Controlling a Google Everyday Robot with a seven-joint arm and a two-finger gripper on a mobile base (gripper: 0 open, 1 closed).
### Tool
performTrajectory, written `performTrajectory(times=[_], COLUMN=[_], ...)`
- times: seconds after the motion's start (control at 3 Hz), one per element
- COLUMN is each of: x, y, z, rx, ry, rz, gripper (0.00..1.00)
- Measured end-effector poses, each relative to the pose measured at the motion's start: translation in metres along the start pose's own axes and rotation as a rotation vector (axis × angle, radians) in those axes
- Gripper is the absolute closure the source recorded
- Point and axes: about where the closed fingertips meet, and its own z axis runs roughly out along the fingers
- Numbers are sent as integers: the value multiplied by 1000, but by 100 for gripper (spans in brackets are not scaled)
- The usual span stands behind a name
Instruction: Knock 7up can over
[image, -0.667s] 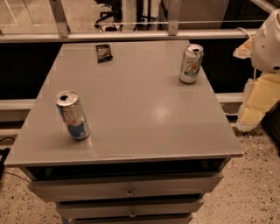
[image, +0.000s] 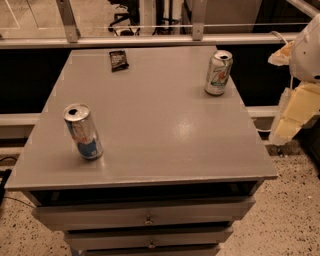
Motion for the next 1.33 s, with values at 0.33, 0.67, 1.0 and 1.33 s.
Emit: performTrajectory(times=[0.33, 0.67, 1.0, 1.33], x=[12, 21, 16, 5], y=[-39, -92, -132, -155], z=[15, 38, 68, 95], rx=[36, 61, 52, 45], ry=[-101, -244, -394, -498], rz=[33, 76, 111, 131], gripper=[0, 0, 0, 0])
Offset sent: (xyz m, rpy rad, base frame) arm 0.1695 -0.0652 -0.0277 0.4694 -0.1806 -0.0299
